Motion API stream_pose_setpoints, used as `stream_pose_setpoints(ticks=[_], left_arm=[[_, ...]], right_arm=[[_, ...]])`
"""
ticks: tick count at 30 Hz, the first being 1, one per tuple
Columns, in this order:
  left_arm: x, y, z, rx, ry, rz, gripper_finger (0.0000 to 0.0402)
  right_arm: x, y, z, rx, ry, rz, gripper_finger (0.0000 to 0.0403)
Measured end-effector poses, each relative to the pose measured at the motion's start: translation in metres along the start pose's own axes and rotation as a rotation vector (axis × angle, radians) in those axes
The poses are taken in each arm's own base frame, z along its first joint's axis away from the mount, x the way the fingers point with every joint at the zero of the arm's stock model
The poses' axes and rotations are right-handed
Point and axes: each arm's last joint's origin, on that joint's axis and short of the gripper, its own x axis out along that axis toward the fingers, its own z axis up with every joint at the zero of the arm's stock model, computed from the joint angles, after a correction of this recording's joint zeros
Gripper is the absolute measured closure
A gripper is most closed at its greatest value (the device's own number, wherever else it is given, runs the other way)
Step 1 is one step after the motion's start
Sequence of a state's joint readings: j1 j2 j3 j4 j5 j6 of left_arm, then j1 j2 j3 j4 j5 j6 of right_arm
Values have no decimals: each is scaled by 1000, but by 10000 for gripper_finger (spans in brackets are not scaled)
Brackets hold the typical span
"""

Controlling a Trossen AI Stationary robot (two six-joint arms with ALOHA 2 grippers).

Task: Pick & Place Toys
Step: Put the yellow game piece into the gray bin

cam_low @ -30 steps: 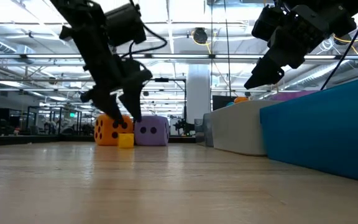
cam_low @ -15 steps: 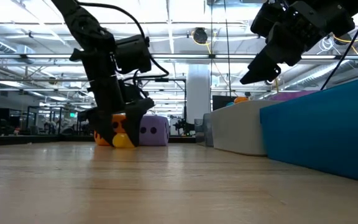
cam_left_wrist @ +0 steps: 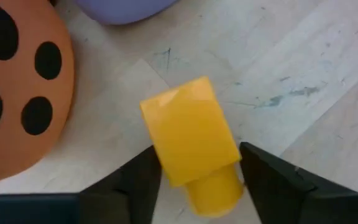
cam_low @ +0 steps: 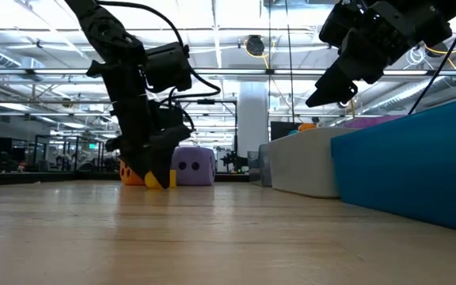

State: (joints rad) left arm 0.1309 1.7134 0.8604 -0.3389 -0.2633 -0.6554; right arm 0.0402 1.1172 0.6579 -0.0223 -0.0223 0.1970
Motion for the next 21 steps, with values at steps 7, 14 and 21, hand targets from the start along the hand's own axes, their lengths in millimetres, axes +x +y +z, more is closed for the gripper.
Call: stream_pose_setpoints(ticks=[7, 14, 21], left_arm=[[-6, -6, 14, 34, 40, -127, 267], [-30, -42, 25, 204, -46, -232, 267], [-75, -98, 23, 493, -243, -335, 263]], right_arm=[[1, 1, 4, -36, -45, 8, 149], [15, 1, 8, -102, -98, 15, 149], [39, 0, 4, -141, -114, 15, 149]])
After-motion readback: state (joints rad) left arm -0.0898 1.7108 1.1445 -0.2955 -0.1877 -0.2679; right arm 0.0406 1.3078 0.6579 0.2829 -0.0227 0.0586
